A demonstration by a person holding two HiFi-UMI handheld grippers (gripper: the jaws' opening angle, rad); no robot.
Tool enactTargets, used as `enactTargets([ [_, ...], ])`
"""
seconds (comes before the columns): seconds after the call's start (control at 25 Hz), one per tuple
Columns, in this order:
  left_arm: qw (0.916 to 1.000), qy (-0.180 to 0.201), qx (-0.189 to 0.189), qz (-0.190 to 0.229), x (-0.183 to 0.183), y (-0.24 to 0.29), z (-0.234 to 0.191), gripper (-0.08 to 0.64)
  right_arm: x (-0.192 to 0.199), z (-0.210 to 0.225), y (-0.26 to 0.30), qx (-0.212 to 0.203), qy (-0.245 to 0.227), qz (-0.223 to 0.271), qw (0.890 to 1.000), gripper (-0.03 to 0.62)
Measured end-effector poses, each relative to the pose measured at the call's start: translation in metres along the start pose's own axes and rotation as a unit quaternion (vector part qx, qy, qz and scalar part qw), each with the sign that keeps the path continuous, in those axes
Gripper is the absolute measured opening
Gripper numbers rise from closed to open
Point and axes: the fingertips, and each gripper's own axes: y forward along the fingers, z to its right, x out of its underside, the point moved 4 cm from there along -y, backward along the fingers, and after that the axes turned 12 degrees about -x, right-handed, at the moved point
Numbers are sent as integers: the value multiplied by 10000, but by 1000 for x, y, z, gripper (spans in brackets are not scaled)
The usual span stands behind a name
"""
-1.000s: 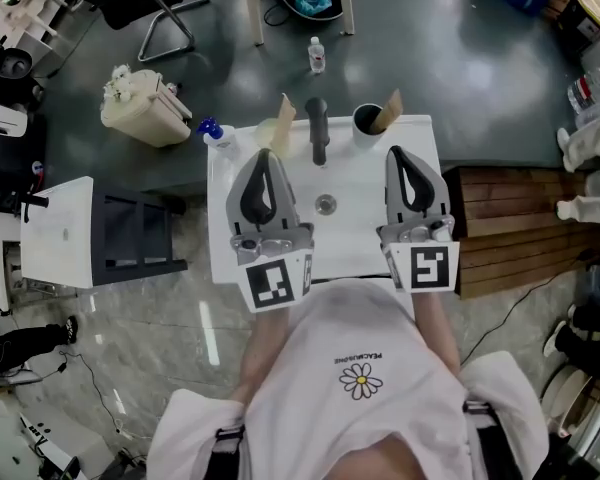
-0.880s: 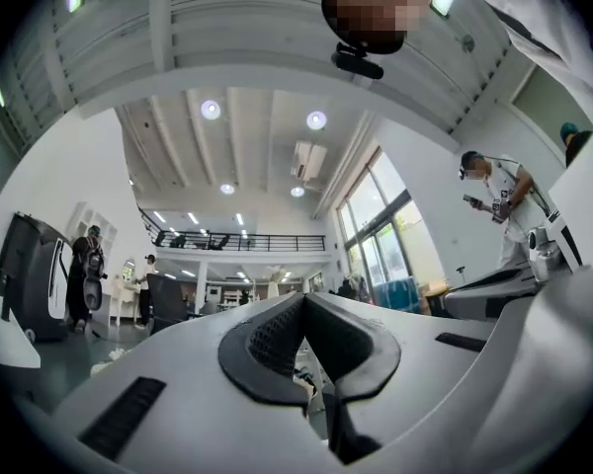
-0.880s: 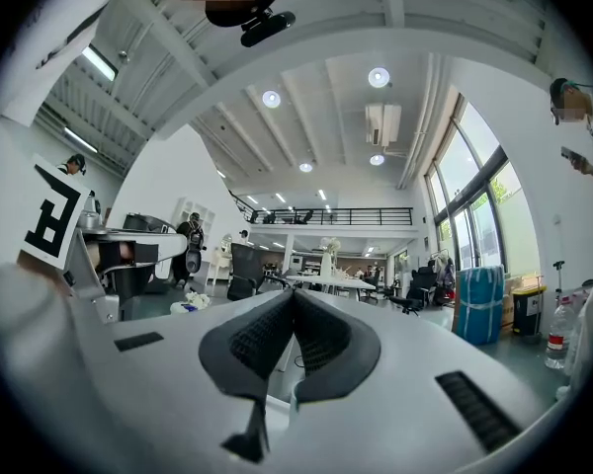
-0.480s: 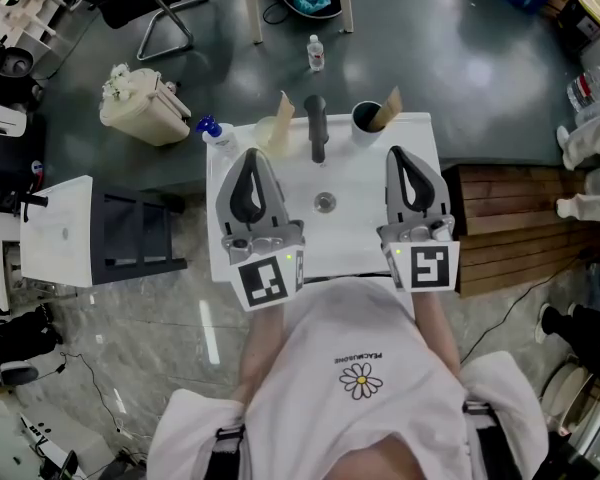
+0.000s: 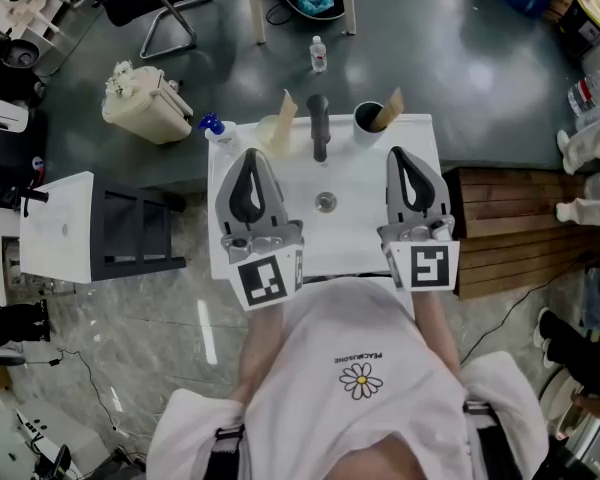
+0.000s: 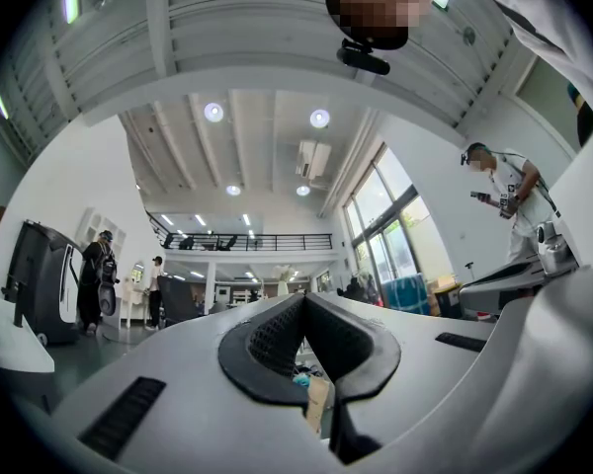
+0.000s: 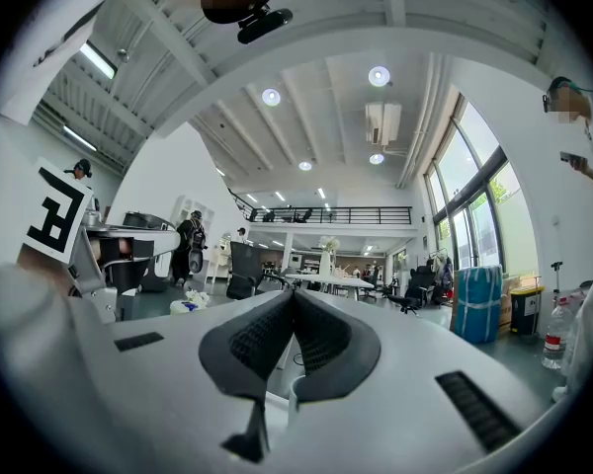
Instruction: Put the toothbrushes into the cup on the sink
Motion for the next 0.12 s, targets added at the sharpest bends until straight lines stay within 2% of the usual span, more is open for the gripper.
enactTargets([
  [0.12,10000,2,3,-15,-2,0,-1,15,-1,-1,-1,-9,-9,-20,10000,11],
])
